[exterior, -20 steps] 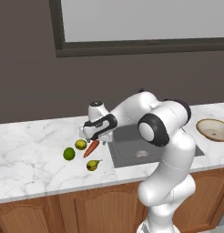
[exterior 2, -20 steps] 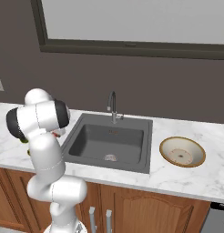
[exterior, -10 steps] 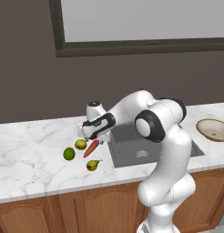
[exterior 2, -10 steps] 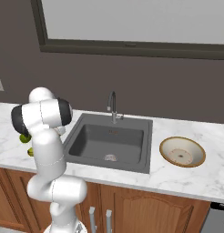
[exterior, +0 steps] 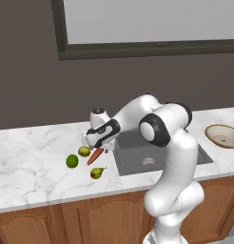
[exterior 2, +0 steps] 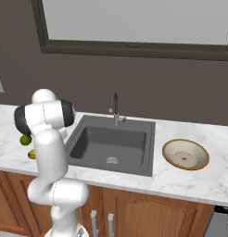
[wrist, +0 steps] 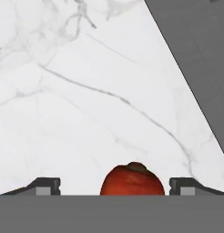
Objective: There is a mixed pile of frozen fruits and vegetables on the counter. Locate all the frozen vegetables and place the items in a bowl on the counter. Take all the frozen fruits and defrost them in a running sink.
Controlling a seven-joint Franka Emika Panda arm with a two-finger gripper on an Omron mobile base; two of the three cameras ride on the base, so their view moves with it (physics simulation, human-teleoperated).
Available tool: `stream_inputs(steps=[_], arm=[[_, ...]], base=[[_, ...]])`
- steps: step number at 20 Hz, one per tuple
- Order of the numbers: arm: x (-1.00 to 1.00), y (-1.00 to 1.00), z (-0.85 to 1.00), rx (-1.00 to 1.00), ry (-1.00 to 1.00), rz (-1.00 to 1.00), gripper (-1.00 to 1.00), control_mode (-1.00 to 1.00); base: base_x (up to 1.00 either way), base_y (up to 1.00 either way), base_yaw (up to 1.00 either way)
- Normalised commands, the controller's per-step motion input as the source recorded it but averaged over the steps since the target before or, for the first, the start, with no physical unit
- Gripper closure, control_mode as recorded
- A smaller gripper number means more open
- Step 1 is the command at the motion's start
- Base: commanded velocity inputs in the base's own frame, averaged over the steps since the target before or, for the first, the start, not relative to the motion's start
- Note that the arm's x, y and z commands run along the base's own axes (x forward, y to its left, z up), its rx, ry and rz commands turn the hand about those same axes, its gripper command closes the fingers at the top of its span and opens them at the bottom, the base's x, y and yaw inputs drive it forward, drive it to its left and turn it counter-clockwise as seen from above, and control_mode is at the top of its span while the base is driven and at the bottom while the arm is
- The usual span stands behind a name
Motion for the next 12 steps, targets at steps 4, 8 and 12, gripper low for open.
stream_inputs(steps=[4, 8, 12], arm=[[0.0, 0.0, -0.19, 0.01, 0.0, -0.01, 1.0, -1.0], [0.0, 0.0, -0.18, 0.02, 0.0, -0.01, 1.0, -1.0], [0.0, 0.0, -0.16, 0.01, 0.0, -0.02, 1.0, -1.0]], base=[[0.0, 0.0, 0.0], [0.0, 0.0, 0.0], [0.0, 0.0, 0.0]])
